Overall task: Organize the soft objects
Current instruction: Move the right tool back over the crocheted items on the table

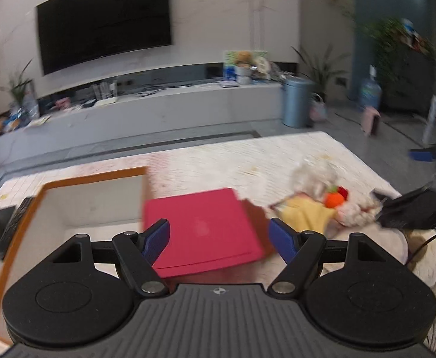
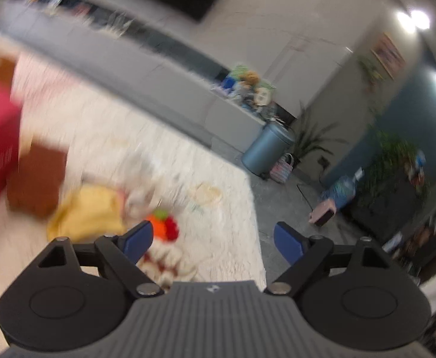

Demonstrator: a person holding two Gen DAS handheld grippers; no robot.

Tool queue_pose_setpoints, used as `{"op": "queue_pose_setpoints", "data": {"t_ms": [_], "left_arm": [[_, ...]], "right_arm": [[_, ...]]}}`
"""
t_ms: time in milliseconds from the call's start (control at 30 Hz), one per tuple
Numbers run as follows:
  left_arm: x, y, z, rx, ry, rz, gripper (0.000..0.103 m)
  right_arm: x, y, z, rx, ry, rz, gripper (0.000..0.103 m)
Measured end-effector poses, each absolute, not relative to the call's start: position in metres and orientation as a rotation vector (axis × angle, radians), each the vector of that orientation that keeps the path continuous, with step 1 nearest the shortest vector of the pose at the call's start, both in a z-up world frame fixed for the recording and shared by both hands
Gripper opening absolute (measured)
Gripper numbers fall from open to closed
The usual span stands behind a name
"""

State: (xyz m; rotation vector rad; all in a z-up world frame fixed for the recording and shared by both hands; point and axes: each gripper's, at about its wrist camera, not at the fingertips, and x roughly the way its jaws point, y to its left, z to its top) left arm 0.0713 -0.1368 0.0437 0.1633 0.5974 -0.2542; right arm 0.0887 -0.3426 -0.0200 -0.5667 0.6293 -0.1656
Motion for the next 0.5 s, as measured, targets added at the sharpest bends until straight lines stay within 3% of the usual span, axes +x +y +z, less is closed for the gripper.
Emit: {"op": "queue_pose_setpoints", "data": {"t_ms": [233, 333, 500], "left_arm": [[0.062, -0.181, 0.013, 0.277, 0.545, -0.361, 0.089], [0.06, -0.184, 0.002, 0.253, 0.598, -0.403, 0.089], [0.052, -0.175, -0.01, 0.166, 0.646, -0.448, 0.089]], "right_arm": [[0.091, -0.339, -0.072, -0.719, 0.686, 0.029, 0.085], [0.09, -0.336, -0.08, -0.743, 0.622, 0.078, 0.095], [0.108, -0.341, -0.088, -0.692, 0.658, 0.069, 0.095]]}}
